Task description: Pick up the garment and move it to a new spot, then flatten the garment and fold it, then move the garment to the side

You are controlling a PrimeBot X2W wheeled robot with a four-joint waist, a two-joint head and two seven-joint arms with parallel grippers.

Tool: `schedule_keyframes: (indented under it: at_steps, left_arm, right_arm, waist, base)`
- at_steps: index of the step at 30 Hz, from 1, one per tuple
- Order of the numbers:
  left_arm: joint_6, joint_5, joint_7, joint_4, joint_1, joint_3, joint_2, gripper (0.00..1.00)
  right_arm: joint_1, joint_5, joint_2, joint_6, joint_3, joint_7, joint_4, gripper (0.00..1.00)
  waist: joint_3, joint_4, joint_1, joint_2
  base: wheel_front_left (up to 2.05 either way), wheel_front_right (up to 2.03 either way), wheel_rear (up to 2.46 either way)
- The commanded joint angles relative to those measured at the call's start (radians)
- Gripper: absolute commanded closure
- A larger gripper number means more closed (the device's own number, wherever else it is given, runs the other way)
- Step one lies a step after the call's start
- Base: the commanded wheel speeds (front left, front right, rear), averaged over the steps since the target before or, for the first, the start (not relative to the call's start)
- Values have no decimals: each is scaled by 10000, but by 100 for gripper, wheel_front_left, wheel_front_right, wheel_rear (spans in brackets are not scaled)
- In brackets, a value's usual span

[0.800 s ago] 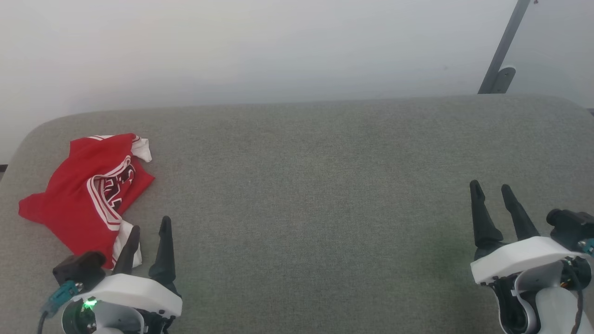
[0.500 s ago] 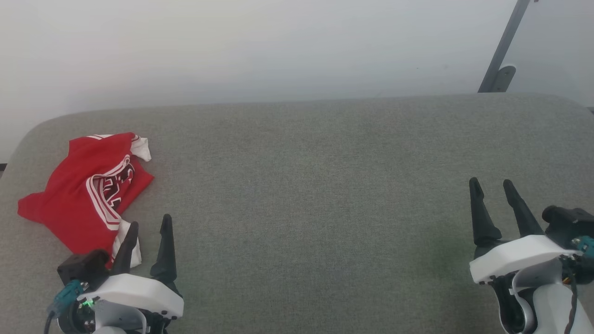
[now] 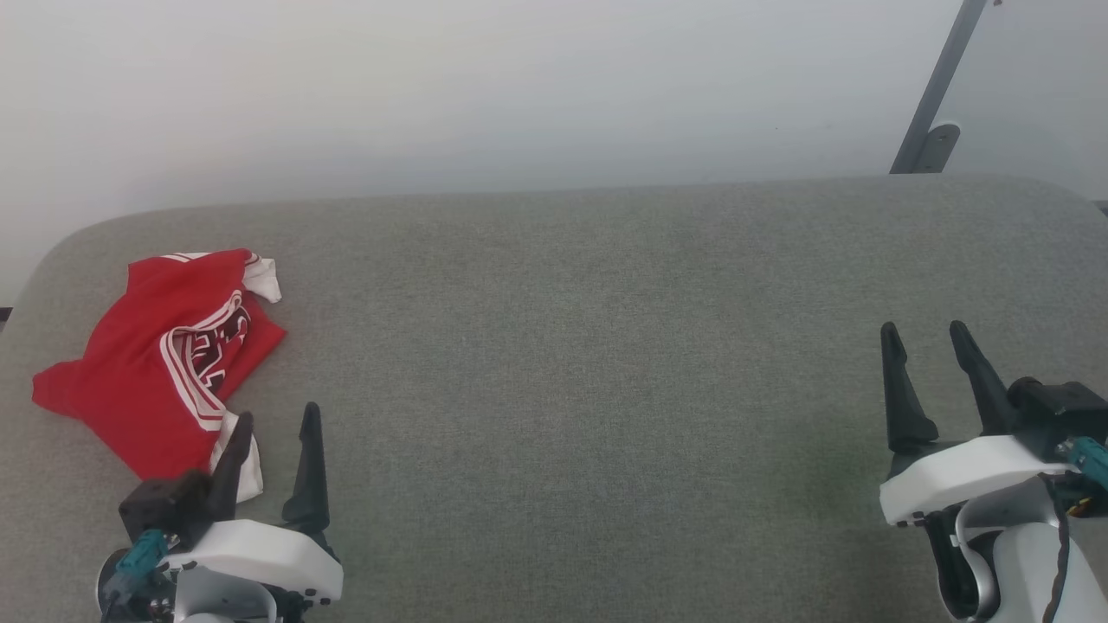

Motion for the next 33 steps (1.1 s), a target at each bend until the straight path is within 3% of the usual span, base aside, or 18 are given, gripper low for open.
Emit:
schedule_keyframes:
  at_steps: [1, 33]
  left_arm:
    - [-22, 204, -94, -79, 25, 65, 11, 0]
    - [-691, 2675, -744, 286, 142, 888, -402, 0]
  right_arm:
    - [-155, -249, -54, 5, -32, -101, -86, 0]
    - [45, -2393, 85, 6, -349, -756, -261, 0]
  waist:
    - [1, -2, -1, -1]
    - [-14, -57, -1, -1]
  base:
    - [0, 0, 0]
    - [0, 0, 0]
